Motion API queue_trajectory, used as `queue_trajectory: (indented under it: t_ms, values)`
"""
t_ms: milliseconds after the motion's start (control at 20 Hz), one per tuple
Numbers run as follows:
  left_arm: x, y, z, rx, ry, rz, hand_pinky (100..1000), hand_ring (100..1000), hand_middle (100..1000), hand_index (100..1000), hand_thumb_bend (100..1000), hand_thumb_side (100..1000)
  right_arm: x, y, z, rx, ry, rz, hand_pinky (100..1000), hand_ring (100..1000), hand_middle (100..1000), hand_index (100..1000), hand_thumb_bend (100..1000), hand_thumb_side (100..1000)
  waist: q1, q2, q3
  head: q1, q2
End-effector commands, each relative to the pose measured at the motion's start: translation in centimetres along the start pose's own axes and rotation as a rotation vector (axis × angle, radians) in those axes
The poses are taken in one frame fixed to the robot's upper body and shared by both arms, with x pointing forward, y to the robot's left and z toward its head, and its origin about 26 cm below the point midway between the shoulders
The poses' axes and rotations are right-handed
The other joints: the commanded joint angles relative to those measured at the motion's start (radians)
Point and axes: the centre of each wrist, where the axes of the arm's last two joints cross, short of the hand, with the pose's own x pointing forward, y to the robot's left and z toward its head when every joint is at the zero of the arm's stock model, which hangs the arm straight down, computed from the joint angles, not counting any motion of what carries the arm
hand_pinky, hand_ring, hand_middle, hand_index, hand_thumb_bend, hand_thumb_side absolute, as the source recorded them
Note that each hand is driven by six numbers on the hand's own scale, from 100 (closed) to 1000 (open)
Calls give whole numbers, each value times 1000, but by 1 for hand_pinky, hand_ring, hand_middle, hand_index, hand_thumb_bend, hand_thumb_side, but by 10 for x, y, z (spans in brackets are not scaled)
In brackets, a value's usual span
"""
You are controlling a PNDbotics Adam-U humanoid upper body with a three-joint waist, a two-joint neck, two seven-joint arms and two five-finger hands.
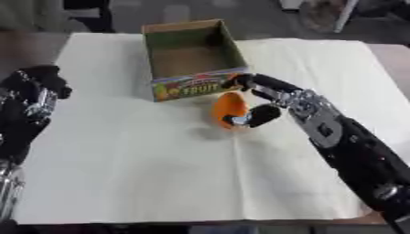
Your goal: Pick up objects on the table and place them in the box.
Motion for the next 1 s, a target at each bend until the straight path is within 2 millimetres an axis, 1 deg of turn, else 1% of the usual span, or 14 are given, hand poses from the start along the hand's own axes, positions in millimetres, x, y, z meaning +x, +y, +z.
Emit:
queue_trajectory:
  t_ms: [50, 150, 250, 300, 350, 400, 450, 500, 550, 600, 650, 700, 850, 1000]
  values:
    - [8, 1, -3, -11, -31, -9, 671, 603, 551, 721, 201, 435, 2, -9, -3, 26, -10, 68, 808, 909, 829, 892, 428, 443, 3, -14, 2, -2, 6]
    - [8, 1, -3, -10, -31, -9, 670, 603, 551, 721, 201, 434, 2, -7, -4, 64, -6, 106, 788, 893, 820, 885, 423, 454, 3, -14, 2, -2, 6]
    - [8, 1, -4, -10, -31, -9, 671, 603, 551, 722, 201, 435, 0, -6, -4, 87, 6, 137, 726, 844, 780, 858, 389, 333, 3, -14, 3, -2, 6]
    - [8, 1, -3, -10, -31, -9, 671, 603, 551, 721, 201, 435, -1, -5, -4, 90, 17, 148, 681, 810, 751, 834, 345, 266, 3, -14, 3, -2, 6]
    - [8, 1, -4, -11, -31, -9, 670, 603, 551, 721, 201, 435, -2, -5, -4, 86, 28, 157, 668, 800, 742, 827, 333, 267, 3, -13, 3, -2, 6]
    - [8, 1, -4, -10, -31, -9, 670, 603, 551, 721, 201, 436, -3, -5, -4, 74, 39, 163, 594, 724, 682, 781, 229, 258, 3, -13, 3, -2, 6]
    - [8, 1, -4, -10, -31, -9, 670, 603, 551, 721, 201, 436, -4, -5, -4, 52, 51, 169, 564, 691, 656, 760, 182, 251, 3, -14, 3, -3, 6]
    - [8, 1, -4, -10, -31, -8, 670, 603, 551, 721, 201, 437, -4, -5, -4, 26, 62, 174, 481, 615, 602, 711, 100, 231, 3, -14, 4, -3, 6]
    - [8, 0, -4, -10, -31, -8, 670, 603, 551, 721, 201, 437, -5, -5, -4, -1, 70, 177, 461, 600, 589, 697, 100, 226, 3, -14, 4, -3, 6]
    - [8, 0, -4, -10, -31, -8, 670, 603, 551, 721, 201, 438, -5, -5, -4, -27, 75, 181, 397, 549, 546, 651, 100, 209, 3, -14, 5, -3, 6]
    - [8, 1, -4, -10, -30, -8, 670, 603, 551, 721, 201, 438, -5, -6, -4, -57, 77, 184, 369, 529, 528, 631, 100, 201, 3, -13, 5, -2, 6]
    - [8, 1, -4, -9, -30, -8, 670, 603, 550, 721, 202, 438, -5, -7, -4, -87, 77, 185, 318, 496, 492, 590, 100, 191, 3, -14, 6, -2, 6]
    - [8, 1, -4, -8, -31, -8, 670, 603, 550, 721, 203, 439, -2, -15, -3, -157, 60, 186, 289, 480, 465, 562, 100, 184, 2, -14, 6, -1, 6]
    - [8, 1, -3, -7, -30, -8, 669, 602, 550, 721, 204, 439, 5, -33, 0, -214, 27, 187, 281, 478, 456, 558, 100, 178, 1, -15, 5, 1, 6]
